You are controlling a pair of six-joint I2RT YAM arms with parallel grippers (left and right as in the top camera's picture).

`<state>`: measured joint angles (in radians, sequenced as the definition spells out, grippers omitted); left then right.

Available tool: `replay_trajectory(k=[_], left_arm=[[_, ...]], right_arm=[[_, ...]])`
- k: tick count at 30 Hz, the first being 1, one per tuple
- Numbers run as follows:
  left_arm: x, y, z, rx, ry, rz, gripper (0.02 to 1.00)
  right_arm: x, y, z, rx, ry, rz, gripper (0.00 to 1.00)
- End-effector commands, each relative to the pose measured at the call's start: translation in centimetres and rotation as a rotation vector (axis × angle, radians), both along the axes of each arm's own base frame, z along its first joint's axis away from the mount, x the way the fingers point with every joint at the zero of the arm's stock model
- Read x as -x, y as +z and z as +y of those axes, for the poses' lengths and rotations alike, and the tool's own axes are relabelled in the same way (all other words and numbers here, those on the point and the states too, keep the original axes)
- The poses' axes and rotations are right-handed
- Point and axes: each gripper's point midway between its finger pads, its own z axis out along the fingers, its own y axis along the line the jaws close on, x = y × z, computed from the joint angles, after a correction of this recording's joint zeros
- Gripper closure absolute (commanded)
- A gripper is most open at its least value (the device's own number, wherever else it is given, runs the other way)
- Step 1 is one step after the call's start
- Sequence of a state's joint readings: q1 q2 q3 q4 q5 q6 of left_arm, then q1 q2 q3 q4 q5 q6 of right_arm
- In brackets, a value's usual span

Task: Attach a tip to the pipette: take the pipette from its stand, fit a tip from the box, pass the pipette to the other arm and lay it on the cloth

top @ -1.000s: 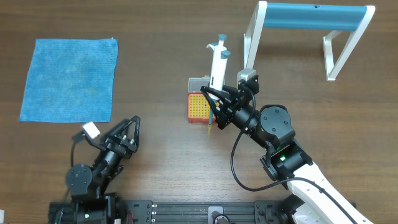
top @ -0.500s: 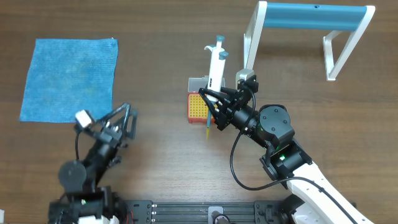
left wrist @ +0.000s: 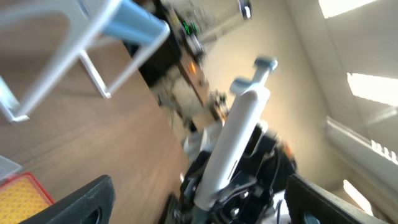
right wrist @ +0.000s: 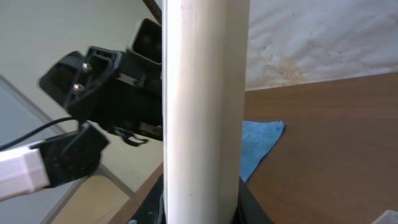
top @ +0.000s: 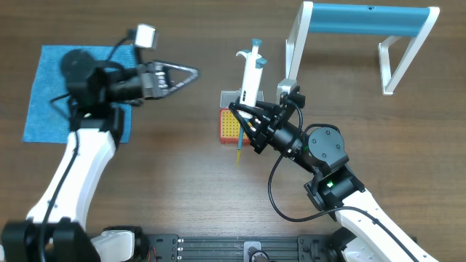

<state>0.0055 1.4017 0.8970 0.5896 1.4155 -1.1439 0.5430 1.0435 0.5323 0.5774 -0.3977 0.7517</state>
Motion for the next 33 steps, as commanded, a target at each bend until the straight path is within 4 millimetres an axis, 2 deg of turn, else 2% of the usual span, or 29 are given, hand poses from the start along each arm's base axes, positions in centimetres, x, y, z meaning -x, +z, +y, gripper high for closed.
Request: replay_trajectory(k=[1,6,13,24,26,27,28,29,30,31,33], left_arm=[[2.6,1.9,-4.2,-0.007,-0.209,-0.173,0.134],[3.8,2.4,-6.4,0.005,-0.259,-0.214,0.132],[4.0,3.1,-7.9,0.025,-0.239,-0.254,0.132],[3.1,3.6,-8.8,0.043,-0.166,-0.276,0.134],[3.0,3.6,-8.8,0.044,-0.161,-0.276,0.2],[3.0,3.6,-8.8,0.044,-0.161,-0.276,0.277],[3.0,3.5,-8.8,0.043,-0.161,-0.273,0.581],[2.9,3.5,-8.8,0.042,-0.161,-0.267,0.733],[2.9,3.3,-8.8,0.04,-0.161,-0.256,0.82],[2.8,3.2,-8.9,0.038,-0.163,-0.248,0.974],[2.6,2.6,-8.9,0.032,-0.163,-0.216,0.991]], right_arm=[[0.5,0.8,0.2,-0.051,0.041,0.036,0.921],[1.4,0.8,0.8,-0.074,0.102,0.073,0.925],[2.9,0.7,1.6,-0.097,0.206,0.133,0.921],[3.8,0.6,1.9,-0.104,0.266,0.162,0.921],[3.8,0.6,2.0,-0.104,0.266,0.162,0.921],[3.8,0.6,2.0,-0.104,0.266,0.162,0.921],[3.8,0.6,2.0,-0.104,0.266,0.162,0.919],[3.8,0.6,2.0,-0.104,0.266,0.162,0.921],[3.8,0.6,2.0,-0.104,0.266,0.162,0.921],[3.8,0.6,2.0,-0.104,0.266,0.162,0.921],[3.8,0.6,2.0,-0.104,0.266,0.162,0.919]])
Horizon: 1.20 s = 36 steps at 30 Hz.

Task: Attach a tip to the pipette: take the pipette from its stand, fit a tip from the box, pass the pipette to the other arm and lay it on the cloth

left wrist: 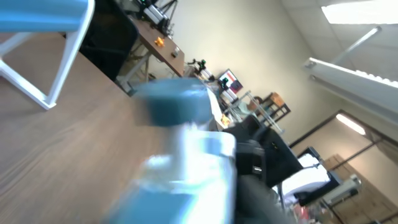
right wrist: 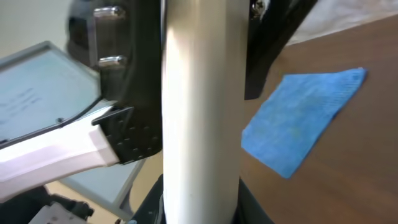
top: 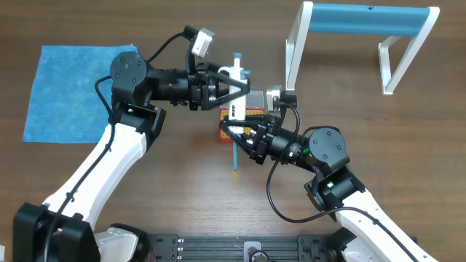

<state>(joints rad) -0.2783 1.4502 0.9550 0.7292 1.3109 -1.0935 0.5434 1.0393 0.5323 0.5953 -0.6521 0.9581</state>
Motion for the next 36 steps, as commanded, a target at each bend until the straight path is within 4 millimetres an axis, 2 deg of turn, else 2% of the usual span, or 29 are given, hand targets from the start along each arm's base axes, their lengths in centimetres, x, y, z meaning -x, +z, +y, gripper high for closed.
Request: replay_trajectory(k=[1,4,5,6,8,11,13,16,17,21,24,26,28,30,31,34,36], left_arm=[[-0.7,0.1,-0.2,-0.002,0.015,-0.007,0.991],[-0.9,-0.3,-0.3,-0.008,0.015,0.013,0.991],[-0.9,-0.3,-0.3,-0.008,0.016,0.009,0.991],[-0.9,-0.3,-0.2,-0.008,0.019,0.006,0.991],[-1.4,-0.3,0.4,-0.008,0.037,0.007,0.991],[-3.4,-0.5,3.3,-0.013,0.116,0.017,0.991],[-4.6,-1.2,5.9,-0.029,0.162,0.058,0.991],[-6.6,-3.7,11.2,-0.064,0.279,0.138,0.991],[-7.6,-5.2,14.1,-0.079,0.369,0.188,0.991],[-9.3,-9.6,20.3,-0.146,0.624,0.368,0.993],[-9.0,-14.2,24.4,-0.269,0.83,0.578,0.993],[-8.2,-15.3,26.0,-0.363,0.888,0.628,0.991],[-7.4,-15.4,27.8,-0.505,0.948,0.648,0.993],[-7.0,-13.8,29.4,-0.647,0.96,0.586,0.993],[-6.9,-12.9,30.9,-0.734,0.992,0.581,0.993],[-7.6,-10.7,34.2,-0.908,1.034,0.563,0.993],[-9.1,-9.3,37.6,-1.037,1.047,0.575,0.993]], right_arm=[[-0.1,0.3,-0.1,-0.008,-0.001,0.011,0.919],[-0.1,0.3,-0.1,-0.008,-0.001,0.011,0.917],[-0.1,0.3,-0.1,-0.008,-0.001,0.011,0.562],[-0.1,0.3,-0.1,-0.008,-0.001,0.012,0.163],[-0.1,0.0,-0.1,0.001,-0.002,0.011,0.163],[-0.5,-1.8,-0.9,0.08,0.002,-0.001,0.161],[-0.7,-2.4,-2.0,0.101,0.019,0.012,0.159],[0.1,-0.9,-3.9,0.071,0.108,-0.04,0.161],[0.4,-0.2,-4.8,0.056,0.13,-0.05,0.156],[0.2,1.4,-7.5,0.044,0.09,-0.103,0.159],[-0.6,2.0,-9.5,0.049,0.01,-0.131,0.159],[-1.2,1.6,-10.4,0.064,-0.026,-0.124,0.159],[-2.1,0.0,-11.1,0.093,-0.074,-0.073,0.156],[-3.4,-2.9,-11.9,0.155,-0.162,0.016,0.156],[-3.9,-4.3,-12.3,0.187,-0.2,0.061,0.159],[-4.6,-7.2,-13.4,0.265,-0.289,0.151,0.156],[-5.5,-8.2,-14.2,0.307,-0.365,0.177,0.156]])
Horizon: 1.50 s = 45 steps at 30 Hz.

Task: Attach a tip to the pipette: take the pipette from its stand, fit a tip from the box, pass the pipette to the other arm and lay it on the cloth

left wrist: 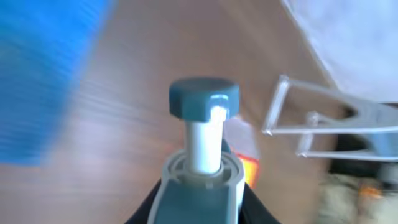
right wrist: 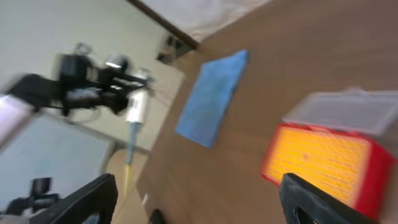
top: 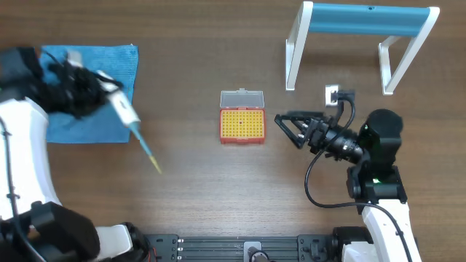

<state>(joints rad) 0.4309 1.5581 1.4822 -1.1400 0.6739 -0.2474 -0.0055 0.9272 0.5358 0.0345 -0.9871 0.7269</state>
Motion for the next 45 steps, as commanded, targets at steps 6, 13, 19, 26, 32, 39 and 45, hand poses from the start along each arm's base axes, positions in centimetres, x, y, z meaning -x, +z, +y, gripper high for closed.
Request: replay_trajectory(k=[6,13,19,26,32,39,45], left_arm=[[-7.6,-0.5,13.7,-0.511,-0.104,0.18,0.993],[-10.1,-10.9,17.8,-0.606,-0.192,0.357,0.993],[-11.3,-16.7,18.4,-0.677,-0.321,0.412,0.993],[-13.3,-17.9,18.6,-0.736,-0.375,0.353,0.991],[-13.5,-19.6,17.0,-0.66,-0.439,0.317,0.991],[-13.3,-20.8,16.8,-0.649,-0.451,0.332,0.991],[-13.5,-21.3,16.9,-0.655,-0.447,0.325,0.991]], right_arm=[[-3.5,-3.3,-4.0,0.236,-0.301,-0.01,0.154],[-2.2,-7.9,-6.2,0.313,-0.417,0.232,0.156],[-2.2,-9.0,-7.8,0.355,-0.515,0.289,0.156],[-2.2,-9.2,-7.8,0.351,-0.516,0.3,0.156],[-2.3,-9.7,-8.0,0.361,-0.521,0.317,0.156],[-2.4,-11.0,-7.9,0.366,-0.517,0.372,0.156],[-3.0,-10.6,-7.9,0.356,-0.524,0.343,0.156]])
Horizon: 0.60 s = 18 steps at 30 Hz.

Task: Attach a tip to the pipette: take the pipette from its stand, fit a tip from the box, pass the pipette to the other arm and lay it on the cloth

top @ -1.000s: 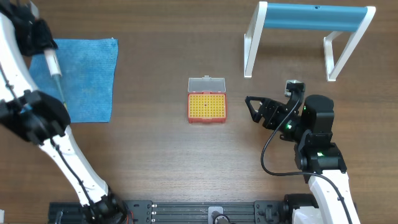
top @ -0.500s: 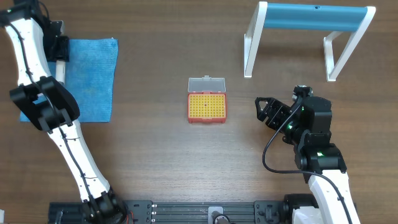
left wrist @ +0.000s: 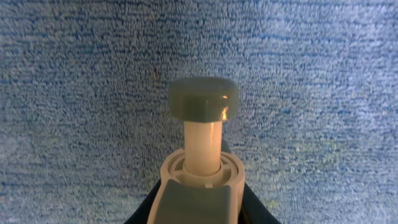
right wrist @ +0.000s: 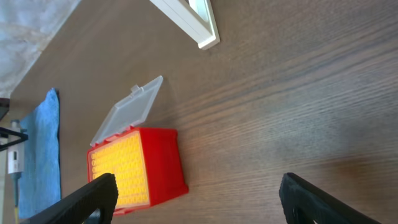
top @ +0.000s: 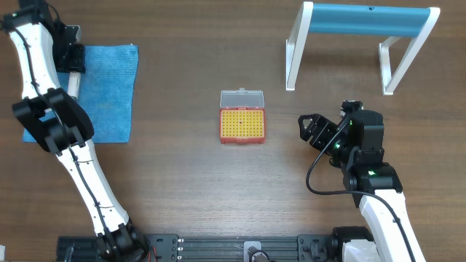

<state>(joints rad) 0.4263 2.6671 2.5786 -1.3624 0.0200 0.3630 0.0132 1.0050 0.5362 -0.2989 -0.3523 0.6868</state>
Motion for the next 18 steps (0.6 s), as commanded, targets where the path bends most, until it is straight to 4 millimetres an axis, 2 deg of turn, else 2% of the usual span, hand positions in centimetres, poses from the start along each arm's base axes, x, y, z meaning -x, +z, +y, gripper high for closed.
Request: replay_trajectory(k=[1,6,14,15,16,17,18], left_arm=[[0.1,-2.0,-0.5,0.027,-0.017,0.023,0.991],[0.4,-2.7,-0.5,0.03,-0.015,0.035,0.991],[0.5,-2.7,-0.6,0.031,-0.015,0.038,0.991],[0.5,-2.7,-0.6,0.031,-0.015,0.038,0.958],[0.5,-2.7,-0.6,0.031,-0.015,0.038,0.783],[0.5,-2.7,-0.6,0.031,-0.015,0.038,0.439],[0.5,-2.7,-0.7,0.033,-0.011,0.039,0.283]], right_arm=[[-1.0,0.9,-0.1,-0.003,-0.015,-0.049,0.156],[-1.8,2.0,0.0,-0.006,-0.015,-0.105,0.156],[-2.0,2.3,0.0,-0.019,-0.026,-0.113,0.154],[-2.0,2.3,0.0,-0.019,-0.026,-0.113,0.156],[-2.0,2.3,0.0,-0.019,-0.026,-0.113,0.156],[-2.0,2.3,0.0,-0.019,-0.026,-0.113,0.156],[-2.0,2.3,0.0,-0.019,-0.026,-0.113,0.156]])
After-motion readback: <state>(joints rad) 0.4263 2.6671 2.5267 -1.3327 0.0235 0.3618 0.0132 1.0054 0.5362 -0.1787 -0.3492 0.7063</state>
